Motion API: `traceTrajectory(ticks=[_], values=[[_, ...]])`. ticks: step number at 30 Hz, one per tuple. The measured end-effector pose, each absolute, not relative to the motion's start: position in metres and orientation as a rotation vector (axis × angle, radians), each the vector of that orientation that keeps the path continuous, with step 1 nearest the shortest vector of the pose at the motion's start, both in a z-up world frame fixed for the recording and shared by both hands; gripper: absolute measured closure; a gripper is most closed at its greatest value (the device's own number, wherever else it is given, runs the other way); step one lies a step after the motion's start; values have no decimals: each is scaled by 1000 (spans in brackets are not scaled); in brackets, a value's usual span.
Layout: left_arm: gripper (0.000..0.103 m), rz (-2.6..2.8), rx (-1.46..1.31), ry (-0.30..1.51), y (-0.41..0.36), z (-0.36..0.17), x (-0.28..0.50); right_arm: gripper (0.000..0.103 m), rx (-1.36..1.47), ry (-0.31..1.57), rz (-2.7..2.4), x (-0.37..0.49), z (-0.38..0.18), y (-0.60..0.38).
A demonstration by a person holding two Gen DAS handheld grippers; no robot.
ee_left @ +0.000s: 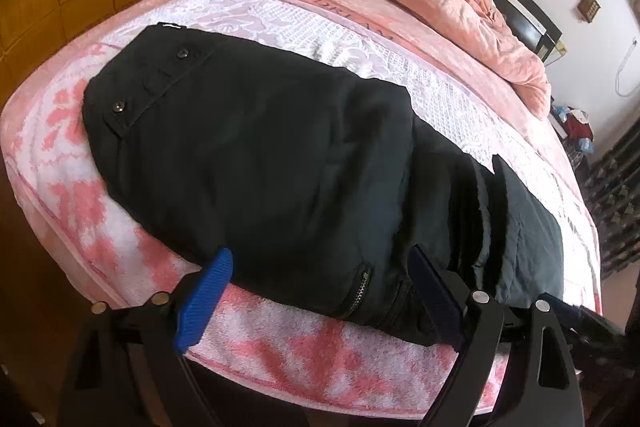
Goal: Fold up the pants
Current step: 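Fold the lifted leg end over the pants body with the right tool and release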
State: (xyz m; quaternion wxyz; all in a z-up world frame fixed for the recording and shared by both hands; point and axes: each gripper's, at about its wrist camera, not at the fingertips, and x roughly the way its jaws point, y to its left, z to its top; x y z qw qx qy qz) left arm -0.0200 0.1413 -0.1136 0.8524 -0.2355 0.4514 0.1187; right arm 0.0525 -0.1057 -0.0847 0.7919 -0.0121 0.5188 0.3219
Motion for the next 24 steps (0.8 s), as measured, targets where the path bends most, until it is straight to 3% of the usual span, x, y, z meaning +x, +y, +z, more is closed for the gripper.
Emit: traceTrajectory(ticks=[5,11,12,13,14,24], values=[[13,238,-467,953,138,-112,-17,38,-102,1135,644,50,-102,-92],[13,244,-435,955,137,-111,-18,56,-151,1165,566,60,-124,-84],[13,248,-438,955,138,-112,-18,68,-122,1182,587,62,-126,-87],[13,249,-442,956,140,-113,-19,87,-101,1200,597,64,-127,-89],[13,249,-446,958,142,-115,-19,91,-77,1214,601,66,-128,-91],[13,261,-478,962,153,-122,-25,97,-62,1086,735,50,-73,-77]])
